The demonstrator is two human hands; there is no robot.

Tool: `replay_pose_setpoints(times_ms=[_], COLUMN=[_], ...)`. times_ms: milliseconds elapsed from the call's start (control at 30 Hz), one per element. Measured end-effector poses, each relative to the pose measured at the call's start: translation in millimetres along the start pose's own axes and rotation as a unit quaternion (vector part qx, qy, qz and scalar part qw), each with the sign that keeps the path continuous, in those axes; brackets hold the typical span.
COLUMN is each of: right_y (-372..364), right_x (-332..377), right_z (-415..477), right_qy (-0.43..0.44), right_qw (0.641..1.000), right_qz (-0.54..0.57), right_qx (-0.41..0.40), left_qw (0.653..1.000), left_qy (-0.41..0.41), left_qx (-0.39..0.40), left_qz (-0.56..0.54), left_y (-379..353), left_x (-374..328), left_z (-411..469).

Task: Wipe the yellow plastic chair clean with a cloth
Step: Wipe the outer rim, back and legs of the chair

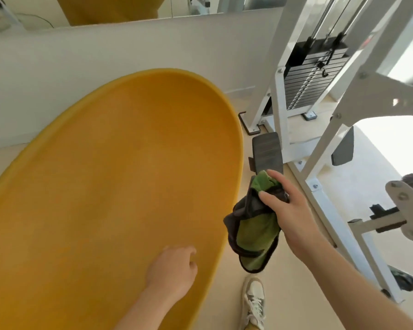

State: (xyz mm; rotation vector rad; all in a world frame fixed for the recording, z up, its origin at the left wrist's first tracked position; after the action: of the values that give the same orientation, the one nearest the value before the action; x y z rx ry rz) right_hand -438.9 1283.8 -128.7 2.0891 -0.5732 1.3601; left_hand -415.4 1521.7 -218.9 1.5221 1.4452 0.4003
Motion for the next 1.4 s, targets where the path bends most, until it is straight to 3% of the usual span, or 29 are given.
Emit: replay_pose_setpoints(times_ms=[100, 333, 467, 600, 733, 900, 1100, 1300, 1400], right_y=[-2.4, -57.6, -98.3, -118.5, -109.0, -45.9, 49.4, 54.0, 45.6], right_x=[7.9, -17.9, -41.5, -64.8, -76.8, -104.7, -168.5, -212.9, -227.8], right_z=[99.3, 291.4, 349.0, 373.1, 375.6, 333.6, 228.0, 142.8, 108.6], right_qy=[0.035, 0.061, 0.076, 0.112, 0.095, 0.09, 0.025, -0.011, 0.009], right_qw=[0.996, 0.961, 0.939, 0.916, 0.949, 0.95, 0.959, 0.976, 0.981], right_qz=[-0.076, -0.257, -0.31, -0.37, -0.291, -0.298, -0.27, -0.192, -0.165], right_qx=[0.024, 0.077, 0.129, 0.108, 0.071, 0.019, -0.078, -0.101, -0.101], left_qw=[0.996, 0.995, 0.989, 0.986, 0.988, 0.991, 0.988, 0.981, 0.982], left_qy=[0.031, 0.072, 0.143, 0.151, 0.126, 0.077, -0.022, -0.031, -0.019], left_qx=[-0.064, -0.036, 0.036, 0.021, 0.001, 0.011, 0.042, 0.068, 0.033], left_qz=[-0.061, -0.065, -0.011, 0.061, 0.086, 0.107, 0.146, 0.178, 0.185], left_y=[-4.7, -97.1, -159.9, -193.6, -202.4, -220.4, -223.1, -188.2, -177.9], left_x=[-39.1, -73.5, -39.2, -34.9, -34.4, -20.5, 27.0, 83.1, 100.1], left_z=[51.2, 160.3, 209.1, 217.3, 215.2, 183.0, 127.0, 107.5, 96.6])
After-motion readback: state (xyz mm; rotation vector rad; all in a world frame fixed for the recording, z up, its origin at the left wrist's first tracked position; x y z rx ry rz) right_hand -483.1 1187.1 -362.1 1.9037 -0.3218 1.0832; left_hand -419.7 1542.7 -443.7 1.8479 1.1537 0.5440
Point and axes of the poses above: each hand's wrist, its own z-axis towards the middle knuckle, its own y-axis out of the back of the hand, x = y × z, the point moved 9 cm from there along z, towards the middle knuckle, and after that the axes turned 8 degrees about -x, right-handed, at the moved point
